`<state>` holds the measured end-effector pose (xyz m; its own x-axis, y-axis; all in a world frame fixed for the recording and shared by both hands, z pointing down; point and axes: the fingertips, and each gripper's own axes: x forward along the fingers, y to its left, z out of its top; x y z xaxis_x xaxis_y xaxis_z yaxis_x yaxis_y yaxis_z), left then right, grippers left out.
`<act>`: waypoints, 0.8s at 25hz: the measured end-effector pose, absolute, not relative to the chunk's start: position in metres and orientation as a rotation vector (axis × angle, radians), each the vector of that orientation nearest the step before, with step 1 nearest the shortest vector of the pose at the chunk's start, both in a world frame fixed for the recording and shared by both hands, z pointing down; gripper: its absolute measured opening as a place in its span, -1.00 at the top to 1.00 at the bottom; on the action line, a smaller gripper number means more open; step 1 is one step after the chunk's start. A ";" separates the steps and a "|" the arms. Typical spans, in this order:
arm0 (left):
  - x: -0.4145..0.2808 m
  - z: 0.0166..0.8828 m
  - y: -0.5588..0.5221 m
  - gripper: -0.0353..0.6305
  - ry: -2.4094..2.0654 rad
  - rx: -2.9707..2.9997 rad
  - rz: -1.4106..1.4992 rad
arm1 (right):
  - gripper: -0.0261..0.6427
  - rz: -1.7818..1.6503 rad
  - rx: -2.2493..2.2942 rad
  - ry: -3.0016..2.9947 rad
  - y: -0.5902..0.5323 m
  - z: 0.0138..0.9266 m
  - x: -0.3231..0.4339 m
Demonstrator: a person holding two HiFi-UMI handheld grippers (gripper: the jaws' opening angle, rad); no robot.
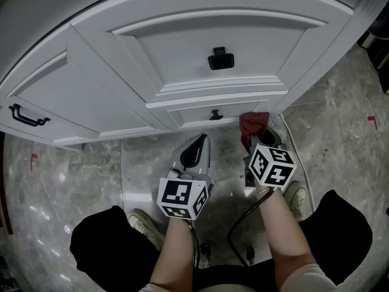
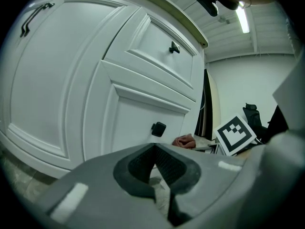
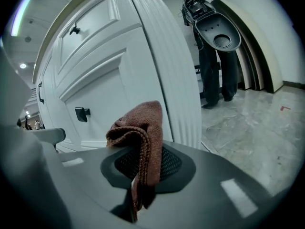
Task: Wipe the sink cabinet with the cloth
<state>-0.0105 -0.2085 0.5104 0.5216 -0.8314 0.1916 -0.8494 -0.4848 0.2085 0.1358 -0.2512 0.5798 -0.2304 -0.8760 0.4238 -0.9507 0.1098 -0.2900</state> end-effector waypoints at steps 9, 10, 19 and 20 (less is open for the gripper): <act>-0.018 0.483 -0.202 0.89 -1.492 2.542 0.062 | 0.68 0.762 1.901 -2.322 -0.236 0.518 0.132; -0.022 0.470 -0.201 0.89 -1.519 2.552 0.038 | 0.68 0.691 1.889 -2.357 -0.235 0.499 0.125; -0.035 0.344 -0.139 0.89 -1.593 2.740 -0.079 | 0.67 0.237 1.892 -2.504 -0.182 0.382 0.099; -0.036 0.336 -0.129 0.89 -1.606 2.751 -0.100 | 0.67 0.235 1.886 -2.511 -0.173 0.379 0.097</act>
<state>-0.0363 -0.1293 0.3357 0.4905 -0.8680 -0.0769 -0.8709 -0.4915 -0.0070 0.0971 -0.1727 0.3793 -0.2829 -0.9555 0.0833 -0.9544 0.2718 -0.1234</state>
